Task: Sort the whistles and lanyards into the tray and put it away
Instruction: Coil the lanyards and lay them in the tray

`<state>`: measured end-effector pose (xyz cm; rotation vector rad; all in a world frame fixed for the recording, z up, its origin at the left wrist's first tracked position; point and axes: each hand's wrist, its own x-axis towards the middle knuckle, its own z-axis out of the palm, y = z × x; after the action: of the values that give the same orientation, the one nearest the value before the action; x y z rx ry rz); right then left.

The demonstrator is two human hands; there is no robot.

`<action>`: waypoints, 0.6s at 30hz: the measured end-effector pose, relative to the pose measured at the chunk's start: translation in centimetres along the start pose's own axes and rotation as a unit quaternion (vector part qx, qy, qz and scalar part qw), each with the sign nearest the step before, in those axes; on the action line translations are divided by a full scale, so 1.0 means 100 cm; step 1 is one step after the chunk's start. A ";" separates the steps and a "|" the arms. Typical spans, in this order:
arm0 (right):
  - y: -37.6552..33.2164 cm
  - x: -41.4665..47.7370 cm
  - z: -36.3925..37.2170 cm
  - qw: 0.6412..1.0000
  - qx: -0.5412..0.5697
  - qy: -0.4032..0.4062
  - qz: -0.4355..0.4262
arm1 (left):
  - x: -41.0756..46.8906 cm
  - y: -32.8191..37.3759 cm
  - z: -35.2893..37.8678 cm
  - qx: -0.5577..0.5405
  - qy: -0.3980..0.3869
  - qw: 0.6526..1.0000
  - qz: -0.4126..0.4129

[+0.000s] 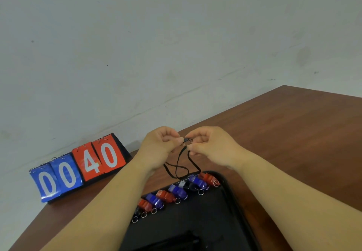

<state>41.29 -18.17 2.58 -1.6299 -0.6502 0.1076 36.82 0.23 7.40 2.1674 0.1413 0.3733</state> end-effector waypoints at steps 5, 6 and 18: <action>0.001 0.000 0.000 0.999 0.031 0.000 0.010 | 0.002 -0.003 0.000 0.002 -0.007 1.000 0.001; 0.002 0.000 0.000 0.999 0.046 0.000 0.012 | 0.003 -0.003 0.001 0.001 -0.008 1.000 0.001; 0.004 0.002 -0.001 0.996 0.090 0.001 0.024 | 0.000 -0.006 0.007 0.006 -0.011 1.000 0.009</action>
<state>41.60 -18.15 2.30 -1.4725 -0.5829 0.1936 37.08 0.08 6.58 2.1846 0.1113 0.3601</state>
